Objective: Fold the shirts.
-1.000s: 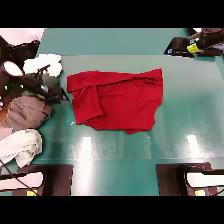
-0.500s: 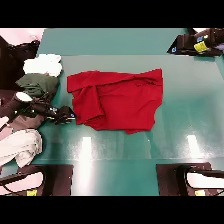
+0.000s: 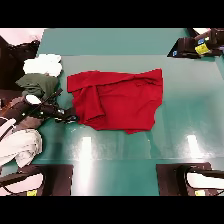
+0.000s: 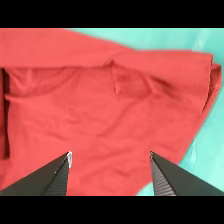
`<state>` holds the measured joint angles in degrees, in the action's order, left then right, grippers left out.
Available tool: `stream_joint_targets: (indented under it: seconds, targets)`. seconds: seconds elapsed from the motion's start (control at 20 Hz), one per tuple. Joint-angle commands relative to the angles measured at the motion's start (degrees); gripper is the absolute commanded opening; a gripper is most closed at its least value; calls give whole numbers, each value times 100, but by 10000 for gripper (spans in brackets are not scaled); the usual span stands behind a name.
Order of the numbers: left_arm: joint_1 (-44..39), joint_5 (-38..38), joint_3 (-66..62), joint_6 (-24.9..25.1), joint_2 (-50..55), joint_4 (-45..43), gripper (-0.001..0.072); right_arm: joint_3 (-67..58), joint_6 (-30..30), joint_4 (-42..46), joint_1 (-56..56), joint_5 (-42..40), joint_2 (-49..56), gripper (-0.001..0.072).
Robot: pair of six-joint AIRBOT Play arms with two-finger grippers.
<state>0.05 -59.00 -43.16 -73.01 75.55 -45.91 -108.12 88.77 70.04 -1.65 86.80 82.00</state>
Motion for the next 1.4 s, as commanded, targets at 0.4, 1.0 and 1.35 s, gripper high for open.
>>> stream_joint_targets:
  seconds: [0.4,1.0,1.35]
  targets:
    - [-42,-811,-1370,0,-1200,-872,24,4385,22,-39,205,-446,-1650,478]
    - [-42,-927,-1368,-52,-1215,-879,25,8721,284,-2706,-667,-4061,-3220,488]
    - [-42,-1248,-1462,-52,-1217,-916,24,7847,-35,-2304,-879,-4647,-2420,19]
